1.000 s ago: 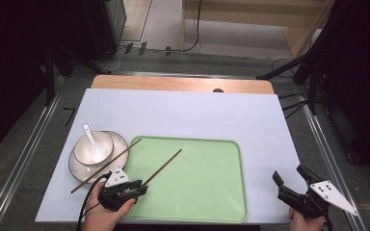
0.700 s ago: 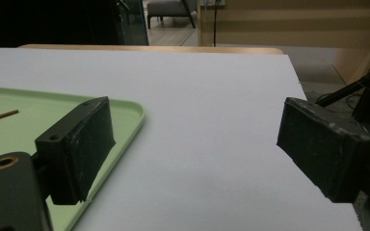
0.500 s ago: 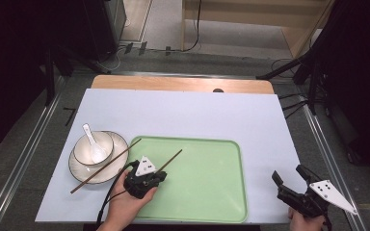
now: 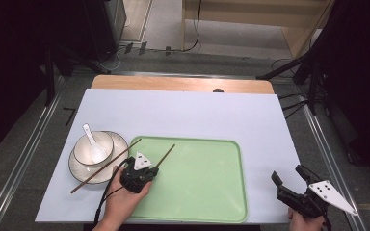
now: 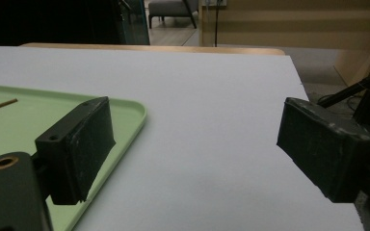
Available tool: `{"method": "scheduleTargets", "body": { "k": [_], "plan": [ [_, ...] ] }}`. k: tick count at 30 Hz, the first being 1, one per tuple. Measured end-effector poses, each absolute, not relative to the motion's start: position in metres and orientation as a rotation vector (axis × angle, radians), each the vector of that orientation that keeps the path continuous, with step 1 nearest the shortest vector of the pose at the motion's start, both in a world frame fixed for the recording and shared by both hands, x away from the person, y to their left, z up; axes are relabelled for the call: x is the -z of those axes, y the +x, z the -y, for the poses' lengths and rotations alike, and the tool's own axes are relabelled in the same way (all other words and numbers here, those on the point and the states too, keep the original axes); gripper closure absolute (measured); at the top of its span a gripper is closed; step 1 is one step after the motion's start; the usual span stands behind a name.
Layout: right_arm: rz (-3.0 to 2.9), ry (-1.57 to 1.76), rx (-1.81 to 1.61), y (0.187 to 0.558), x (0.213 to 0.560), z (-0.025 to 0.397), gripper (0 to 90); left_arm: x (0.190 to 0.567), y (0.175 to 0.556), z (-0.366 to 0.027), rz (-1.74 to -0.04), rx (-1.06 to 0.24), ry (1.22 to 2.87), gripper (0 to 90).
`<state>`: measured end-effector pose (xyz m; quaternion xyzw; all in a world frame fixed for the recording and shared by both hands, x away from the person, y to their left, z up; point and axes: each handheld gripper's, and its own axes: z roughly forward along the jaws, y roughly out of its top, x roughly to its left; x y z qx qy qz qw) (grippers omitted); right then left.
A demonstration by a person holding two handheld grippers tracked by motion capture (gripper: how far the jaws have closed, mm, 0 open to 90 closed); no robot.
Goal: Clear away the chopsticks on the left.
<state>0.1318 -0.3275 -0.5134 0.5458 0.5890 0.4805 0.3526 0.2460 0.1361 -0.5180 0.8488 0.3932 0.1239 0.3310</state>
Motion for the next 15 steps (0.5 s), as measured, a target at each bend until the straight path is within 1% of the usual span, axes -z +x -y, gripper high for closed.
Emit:
{"method": "scheduleTargets", "body": {
  "k": [5,11,15],
  "plan": [
    [-1.516,1.416,-1.227,0.132,0.514,0.329,12.9,0.517,0.244,-0.160,-1.089,-0.321,2.185,90.0],
    [-1.483,1.454,-1.224,0.133,0.517,0.335,12.8,0.518,0.245,-0.181,-1.118,-0.252,2.145,90.0],
    [-1.483,1.420,-1.245,0.138,0.517,0.334,12.8,0.518,0.244,-0.187,-1.130,-0.277,2.136,90.0]
  ]
}}
